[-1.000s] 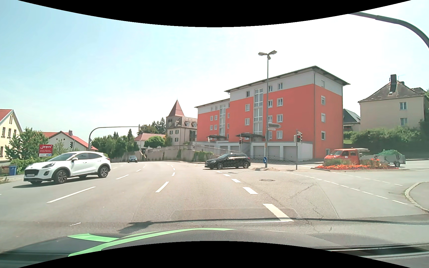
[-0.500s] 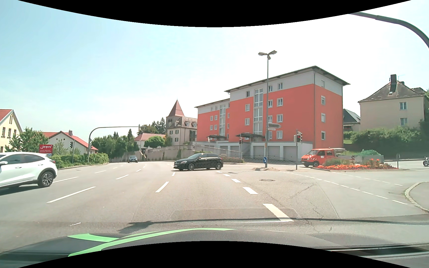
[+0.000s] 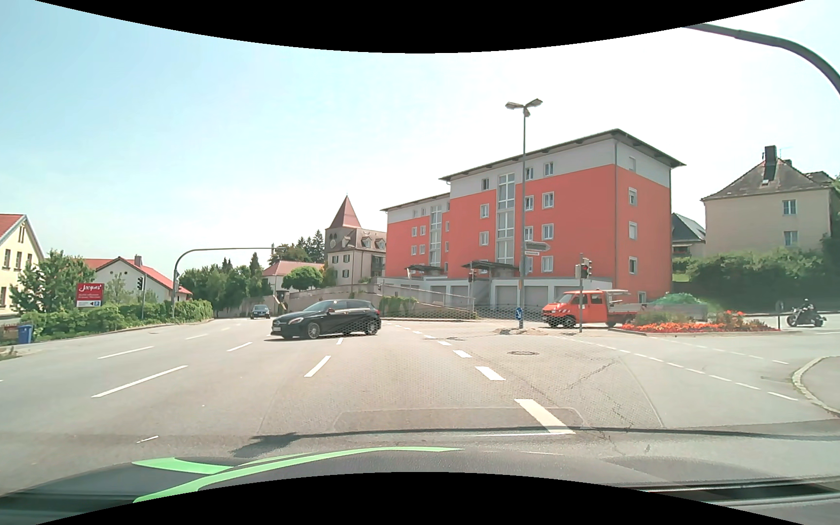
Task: Follow the waypoints while adhering to traffic rules and regulations
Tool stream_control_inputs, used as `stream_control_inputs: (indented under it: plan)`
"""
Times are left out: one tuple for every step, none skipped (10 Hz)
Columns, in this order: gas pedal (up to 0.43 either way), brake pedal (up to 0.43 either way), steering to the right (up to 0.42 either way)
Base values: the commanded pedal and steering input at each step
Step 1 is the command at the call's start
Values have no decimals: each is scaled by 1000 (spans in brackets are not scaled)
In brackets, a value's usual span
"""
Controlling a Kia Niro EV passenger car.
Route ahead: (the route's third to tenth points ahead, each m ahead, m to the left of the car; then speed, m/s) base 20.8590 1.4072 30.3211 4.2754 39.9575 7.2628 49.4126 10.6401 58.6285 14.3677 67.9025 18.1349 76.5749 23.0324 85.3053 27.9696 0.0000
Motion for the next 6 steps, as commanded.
stream_control_inputs:
  plan:
    - [0,262,3]
    - [0,262,3]
    - [0,262,3]
    - [0,262,3]
    - [0,262,3]
    - [0,262,3]
